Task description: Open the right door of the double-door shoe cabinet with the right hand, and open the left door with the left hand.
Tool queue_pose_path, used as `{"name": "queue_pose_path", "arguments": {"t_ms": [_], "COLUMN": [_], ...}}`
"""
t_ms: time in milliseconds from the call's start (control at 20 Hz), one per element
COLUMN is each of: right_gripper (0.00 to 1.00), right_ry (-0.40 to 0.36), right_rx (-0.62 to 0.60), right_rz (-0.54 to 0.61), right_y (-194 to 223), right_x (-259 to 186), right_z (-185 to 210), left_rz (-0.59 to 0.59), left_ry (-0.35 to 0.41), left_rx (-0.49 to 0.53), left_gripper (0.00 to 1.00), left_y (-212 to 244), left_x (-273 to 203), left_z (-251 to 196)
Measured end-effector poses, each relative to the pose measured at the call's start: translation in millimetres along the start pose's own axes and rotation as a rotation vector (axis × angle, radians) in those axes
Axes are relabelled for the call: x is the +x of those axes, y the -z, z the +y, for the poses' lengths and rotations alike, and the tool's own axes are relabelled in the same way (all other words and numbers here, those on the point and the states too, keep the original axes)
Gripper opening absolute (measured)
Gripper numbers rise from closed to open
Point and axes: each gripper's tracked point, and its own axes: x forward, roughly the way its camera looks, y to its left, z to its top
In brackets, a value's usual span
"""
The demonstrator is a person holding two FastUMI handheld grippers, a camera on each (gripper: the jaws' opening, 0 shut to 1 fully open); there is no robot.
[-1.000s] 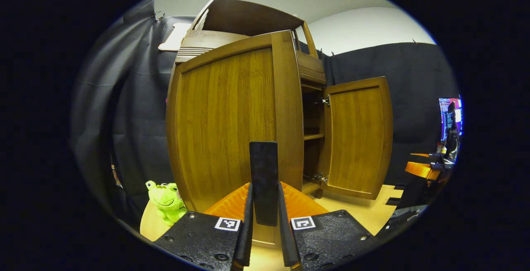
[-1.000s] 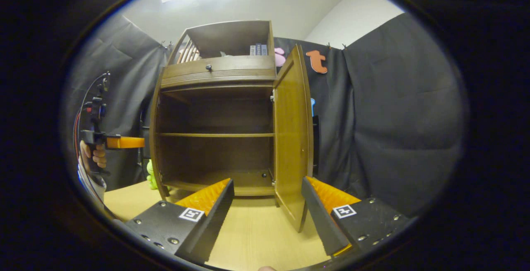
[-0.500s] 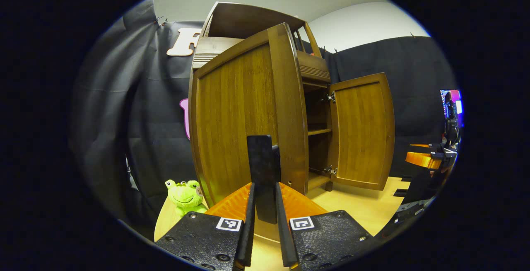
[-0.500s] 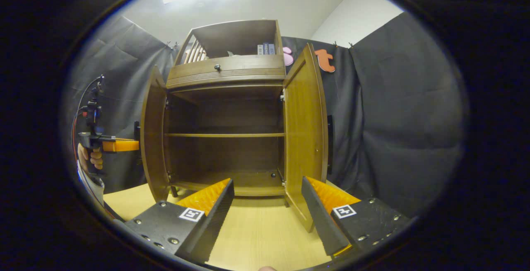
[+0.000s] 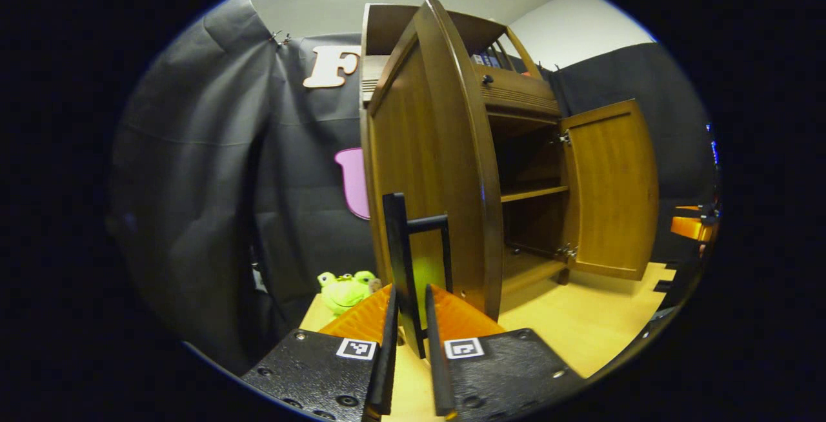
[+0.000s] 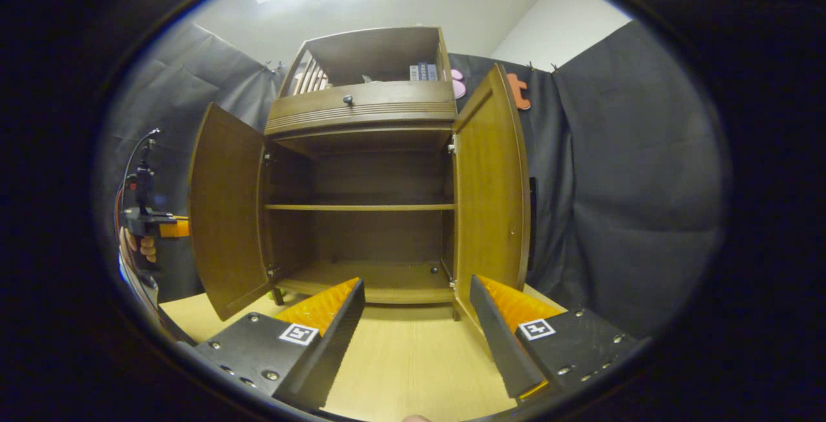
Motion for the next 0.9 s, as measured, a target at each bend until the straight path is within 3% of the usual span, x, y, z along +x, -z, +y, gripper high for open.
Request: {"name": "queue_pose_path", "arguments": {"t_ms": [100,400,550,700,900], "right_gripper": [0.97,0.97,0.97,0.97,0.97], "right_ry": [0.003,0.01,0.007,0.013,-0.002], "right_rx": [0.009,0.015,0.017,0.02,0.005], "right_rz": [0.0,-0.005,-0.004,-0.005,-0.025], "right_y": [-0.7,-8.6,-9.0,-13.0,-29.8], "right_x": [3.5,8.3,8.1,11.0,6.1], "right_z": [1.2,12.5,15.5,16.3,25.9], "left_rz": [0.006,0.01,-0.004,-0.048,-0.06], "left_ry": [0.003,-0.009,-0.007,-0.004,-0.046], "left_rx": [-0.042,-0.137,-0.131,-0.141,-0.165], "left_gripper": [0.17,0.29,0.54,0.54,0.77], "left_y": [2.8,9.9,7.9,-5.7,-22.5], "left_x": [-6.2,-13.3,-16.6,-28.4,-48.3], "left_z": [16.3,44.7,49.3,51.6,57.4]}}
